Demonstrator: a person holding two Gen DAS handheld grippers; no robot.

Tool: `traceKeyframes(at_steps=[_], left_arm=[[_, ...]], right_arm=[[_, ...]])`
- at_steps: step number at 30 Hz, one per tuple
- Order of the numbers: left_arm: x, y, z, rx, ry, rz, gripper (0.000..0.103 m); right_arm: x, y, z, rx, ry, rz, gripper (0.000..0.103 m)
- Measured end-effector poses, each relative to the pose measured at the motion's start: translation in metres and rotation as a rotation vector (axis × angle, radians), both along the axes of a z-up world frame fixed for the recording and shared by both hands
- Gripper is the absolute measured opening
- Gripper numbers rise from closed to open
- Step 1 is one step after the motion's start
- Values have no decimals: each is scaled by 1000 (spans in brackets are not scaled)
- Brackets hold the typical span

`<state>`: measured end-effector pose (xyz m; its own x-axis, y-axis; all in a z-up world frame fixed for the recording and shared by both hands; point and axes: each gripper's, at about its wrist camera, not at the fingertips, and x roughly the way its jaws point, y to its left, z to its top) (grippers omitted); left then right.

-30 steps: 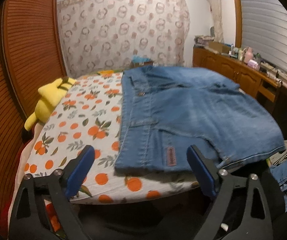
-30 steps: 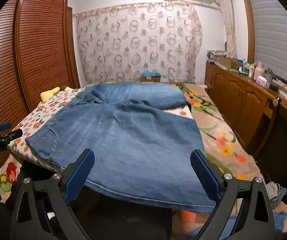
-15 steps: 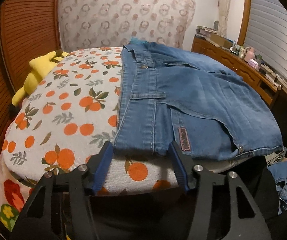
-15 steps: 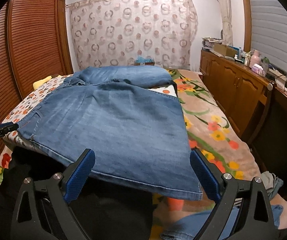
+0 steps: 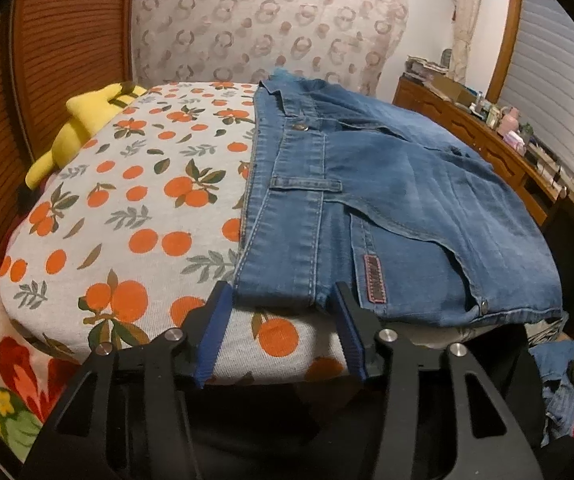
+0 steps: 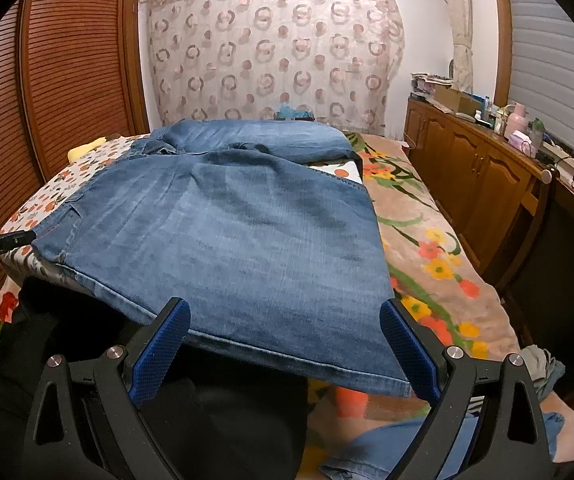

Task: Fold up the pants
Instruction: 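Lower the left tool to the jeans waistband edge and close on it, then grasp the jeans hem with the right tool and lift it up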

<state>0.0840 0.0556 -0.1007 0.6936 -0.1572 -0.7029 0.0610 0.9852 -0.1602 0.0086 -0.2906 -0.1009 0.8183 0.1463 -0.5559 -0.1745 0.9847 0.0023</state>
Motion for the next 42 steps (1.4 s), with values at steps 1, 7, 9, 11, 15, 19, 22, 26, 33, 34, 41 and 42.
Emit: traceKeyframes(at_steps=[1,7,9,11,15,19,22,26,33,34,41,42], left_arm=[[1,2,-1,-6,4,3,53],[3,0,-2,9,1,20,60],[6,-3,-2,7,-2,2,55],[7,-8,-2,11,-3,-27,30],[7,-13,1,-4,-19,-54,18],[7,-19,17,-4,-64,-60,15],[8,-23,31,-6,-99,-66,15],[13,-33,47,16,-139,-89,14],[20,-37,58,17,-158,-98,13],[21,-38,58,20,-159,-99,13],[20,-39,59,19,-160,-98,13],[20,-39,59,21,-161,-98,13]], right_arm=[[0,0,0,0,-2,1,96],[-1,-5,2,2,-14,4,96],[-2,-6,2,0,-18,7,96],[-4,-9,0,1,-14,5,96],[-5,-17,-3,5,-5,-8,96],[-6,-20,-3,13,-3,-9,96],[-6,-19,-3,14,0,3,95],[-5,-22,-9,-1,23,20,91],[-3,-33,-17,-66,74,30,85],[-2,-34,-18,-73,80,27,85],[6,-36,-25,-144,123,12,84],[8,-37,-27,-151,130,6,83]])
